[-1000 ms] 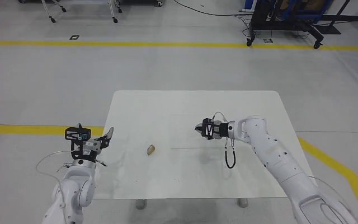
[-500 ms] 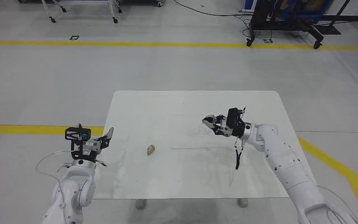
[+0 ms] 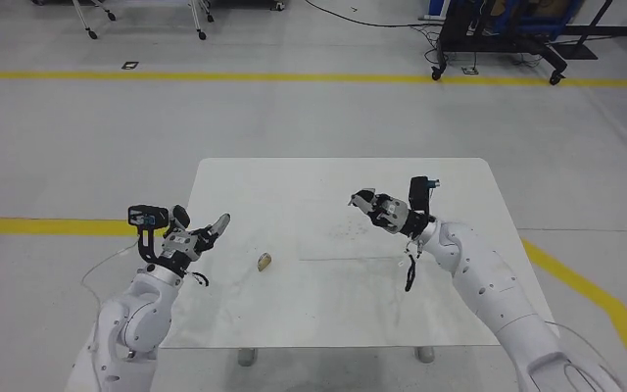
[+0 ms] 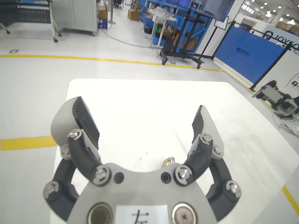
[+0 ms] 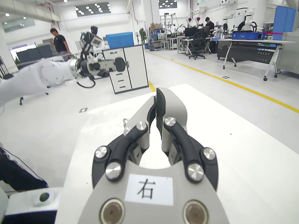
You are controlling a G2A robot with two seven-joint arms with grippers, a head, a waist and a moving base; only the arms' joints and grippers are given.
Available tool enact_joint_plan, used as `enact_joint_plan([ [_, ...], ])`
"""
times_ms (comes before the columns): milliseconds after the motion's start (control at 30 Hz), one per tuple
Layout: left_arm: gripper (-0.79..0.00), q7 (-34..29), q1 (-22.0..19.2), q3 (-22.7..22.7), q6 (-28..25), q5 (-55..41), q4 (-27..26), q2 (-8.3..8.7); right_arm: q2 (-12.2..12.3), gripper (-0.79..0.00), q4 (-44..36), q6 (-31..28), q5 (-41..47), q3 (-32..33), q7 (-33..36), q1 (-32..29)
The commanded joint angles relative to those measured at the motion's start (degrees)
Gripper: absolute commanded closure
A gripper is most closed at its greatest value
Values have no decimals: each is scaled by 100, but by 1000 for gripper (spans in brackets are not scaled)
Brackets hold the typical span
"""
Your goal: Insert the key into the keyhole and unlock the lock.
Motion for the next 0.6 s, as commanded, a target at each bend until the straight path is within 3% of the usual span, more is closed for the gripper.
enact_joint_plan([
  [0, -785, 262, 4, -4, -4, 14, 3, 0, -1, 0, 0, 0, -108, 11, -9, -3],
  [133, -785, 276, -14, 16, -29, 67, 7, 1, -1, 0, 0, 0, -108, 11, -9, -3],
  [267, -785, -237, -266, 206, -1013, -1386, 292, -8, -21, 0, -28, 113, 74, -1, 33, -67],
  [433, -785, -1122, -855, 578, -2010, -3233, 801, -15, -202, 0, 220, 0, 1835, -644, 1086, 207],
  [567, -785, -2343, -1385, 1117, -2249, -4886, 1245, -24, -343, 0, 451, 0, 3010, -1067, 1883, 565],
])
